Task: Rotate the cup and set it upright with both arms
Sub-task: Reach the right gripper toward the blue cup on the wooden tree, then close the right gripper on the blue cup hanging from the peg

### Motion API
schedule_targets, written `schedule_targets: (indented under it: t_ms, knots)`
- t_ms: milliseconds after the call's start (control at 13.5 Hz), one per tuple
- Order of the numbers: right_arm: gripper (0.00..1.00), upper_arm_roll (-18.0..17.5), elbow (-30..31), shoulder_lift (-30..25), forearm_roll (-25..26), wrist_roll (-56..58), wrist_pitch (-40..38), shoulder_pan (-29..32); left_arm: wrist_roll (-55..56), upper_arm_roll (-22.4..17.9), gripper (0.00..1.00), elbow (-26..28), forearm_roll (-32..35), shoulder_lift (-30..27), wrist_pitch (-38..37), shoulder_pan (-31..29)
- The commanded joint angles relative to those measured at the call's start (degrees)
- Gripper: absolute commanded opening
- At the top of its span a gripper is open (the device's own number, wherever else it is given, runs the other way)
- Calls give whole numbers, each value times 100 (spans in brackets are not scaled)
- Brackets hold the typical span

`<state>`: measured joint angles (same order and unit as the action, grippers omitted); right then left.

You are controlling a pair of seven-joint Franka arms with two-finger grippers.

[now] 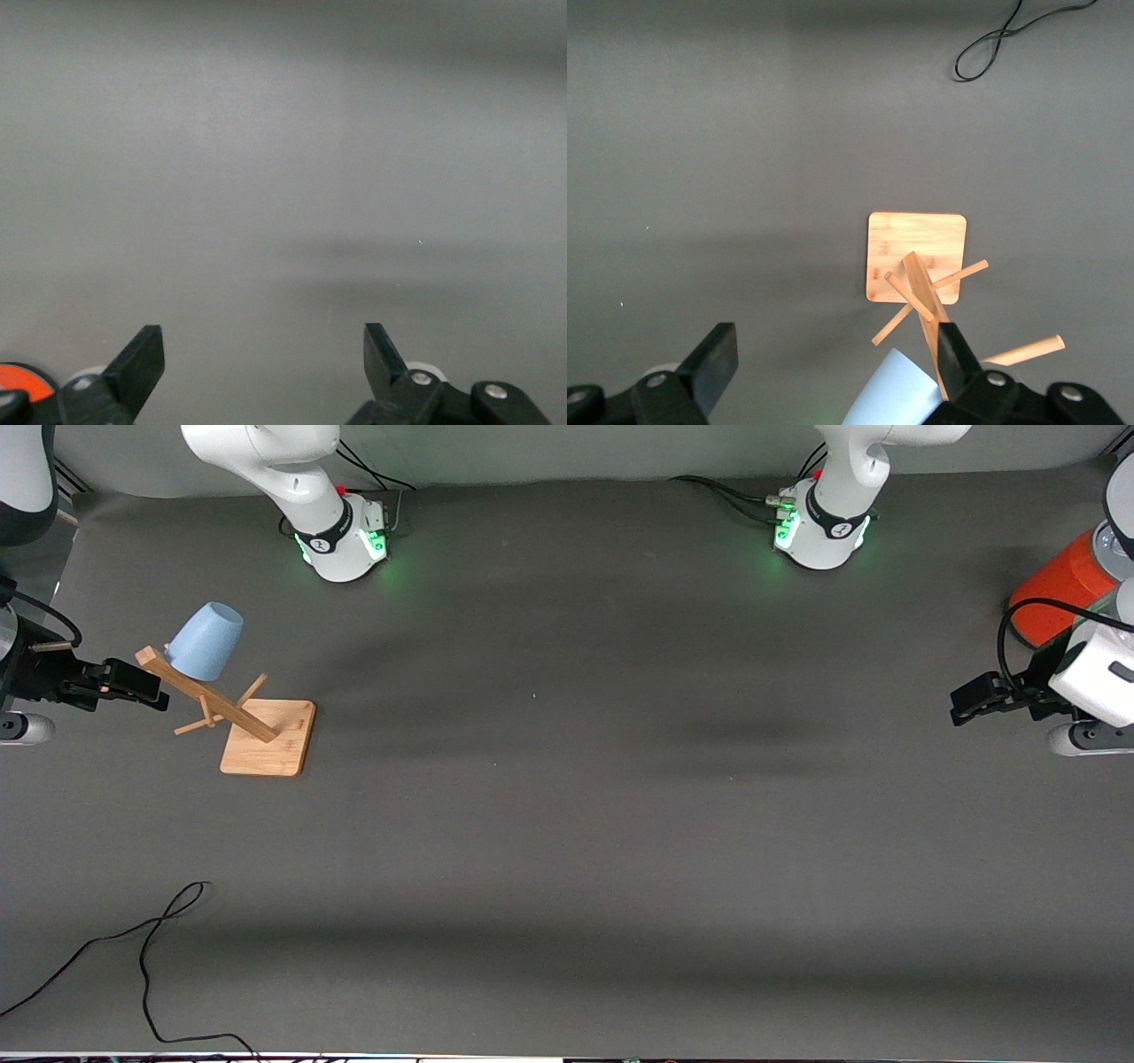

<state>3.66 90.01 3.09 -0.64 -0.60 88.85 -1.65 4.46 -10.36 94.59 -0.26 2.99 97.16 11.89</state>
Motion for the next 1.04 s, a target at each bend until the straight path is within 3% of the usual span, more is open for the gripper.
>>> schedule_targets:
  t_ms: [0,370,667,963]
  knots:
    - [100,56,278,-299,91,113,0,-63,-76,-10,100,-125,-70,9,-110,-3]
    - [100,161,2501,-2065,99,-10,862,-46,-85,-10,100,-160,-70,9,-118,-11]
    - [100,407,2750,-2340,99,-54,625,-28,-85,-10,100,-160,-70,9,-118,-11]
    - [100,478,2741,-2287,99,-956,475,-28,-85,-10,100,-169,-70,9,-118,-11]
